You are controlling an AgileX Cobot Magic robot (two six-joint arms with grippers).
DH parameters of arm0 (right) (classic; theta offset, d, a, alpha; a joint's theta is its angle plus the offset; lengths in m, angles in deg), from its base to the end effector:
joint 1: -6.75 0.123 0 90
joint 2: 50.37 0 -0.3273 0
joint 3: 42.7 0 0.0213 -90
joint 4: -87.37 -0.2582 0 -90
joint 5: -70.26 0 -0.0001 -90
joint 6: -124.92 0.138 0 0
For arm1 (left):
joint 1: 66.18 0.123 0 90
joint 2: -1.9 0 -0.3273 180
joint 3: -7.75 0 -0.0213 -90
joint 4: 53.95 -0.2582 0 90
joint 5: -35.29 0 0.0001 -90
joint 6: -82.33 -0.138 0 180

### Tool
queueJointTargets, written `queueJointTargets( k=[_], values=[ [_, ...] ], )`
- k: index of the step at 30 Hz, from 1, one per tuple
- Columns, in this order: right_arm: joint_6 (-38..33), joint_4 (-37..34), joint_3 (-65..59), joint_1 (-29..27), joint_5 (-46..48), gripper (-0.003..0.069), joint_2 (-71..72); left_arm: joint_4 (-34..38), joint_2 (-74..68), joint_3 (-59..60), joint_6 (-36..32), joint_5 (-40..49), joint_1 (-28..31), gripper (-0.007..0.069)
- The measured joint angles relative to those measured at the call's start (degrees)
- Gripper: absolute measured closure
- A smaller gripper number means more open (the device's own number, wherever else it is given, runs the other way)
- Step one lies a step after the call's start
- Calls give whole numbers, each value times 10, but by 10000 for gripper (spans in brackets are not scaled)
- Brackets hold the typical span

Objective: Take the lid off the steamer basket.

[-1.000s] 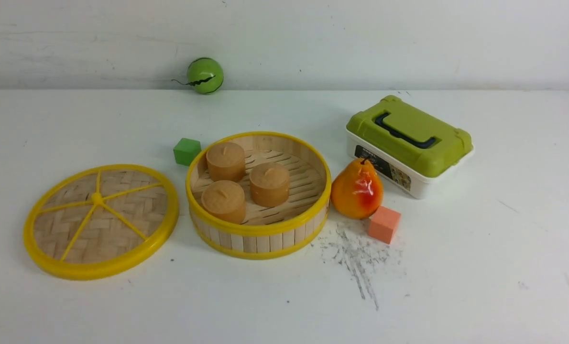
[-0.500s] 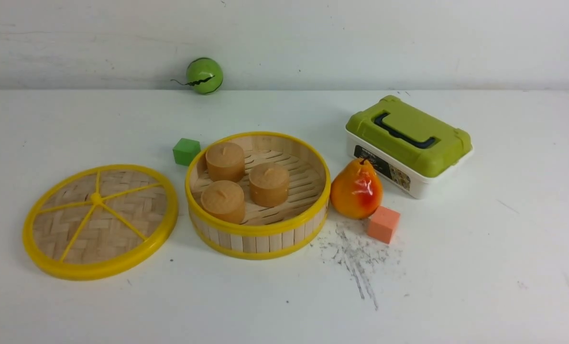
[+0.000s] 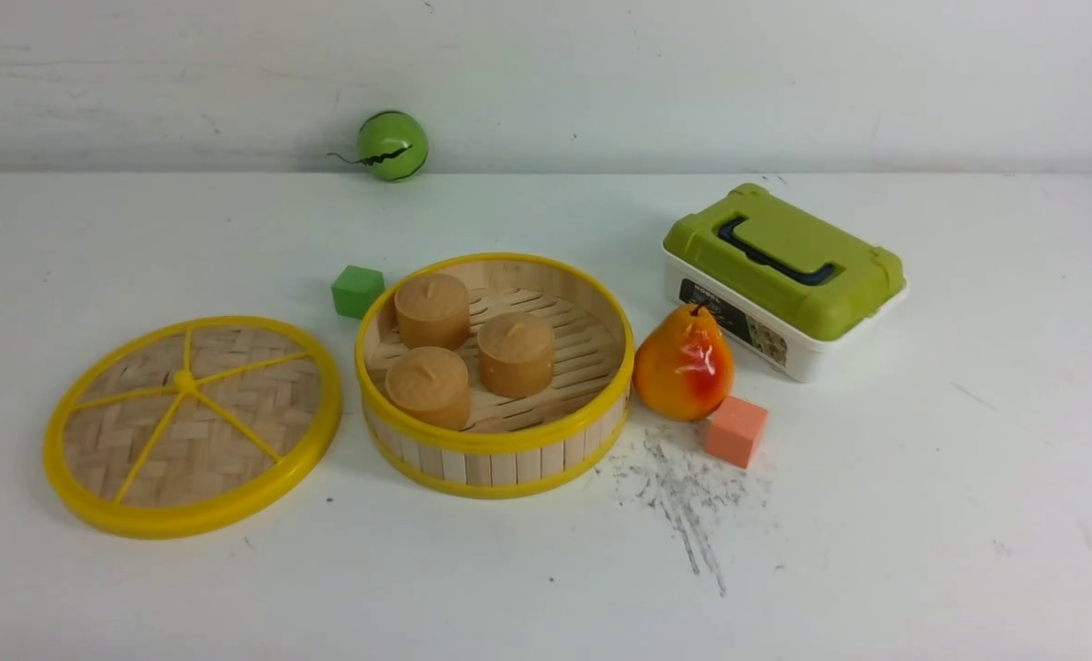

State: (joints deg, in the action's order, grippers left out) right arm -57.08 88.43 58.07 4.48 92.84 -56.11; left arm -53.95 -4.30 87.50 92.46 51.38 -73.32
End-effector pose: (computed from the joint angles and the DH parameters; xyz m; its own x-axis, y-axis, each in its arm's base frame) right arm 0.0611 -0.0034 0.1579 -0.3032 -0.0400 -0.9521 0.0307 0.9982 -0.0517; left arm 0.0651 -0.0082 0.1689 -0.2256 -0.1490 -0.9628 0.0860 0.9813 -0.1720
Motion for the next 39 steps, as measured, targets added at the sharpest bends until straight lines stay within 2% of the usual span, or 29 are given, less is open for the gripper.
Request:
queueJointTargets(
  k=[10, 39],
  values=[
    [0, 0, 0, 0, 0, 419, 0, 21, 0, 1, -31, 49, -10, 637],
    [0, 0, 0, 0, 0, 419, 0, 21, 0, 2, -33, 53, -10, 636]
  ],
)
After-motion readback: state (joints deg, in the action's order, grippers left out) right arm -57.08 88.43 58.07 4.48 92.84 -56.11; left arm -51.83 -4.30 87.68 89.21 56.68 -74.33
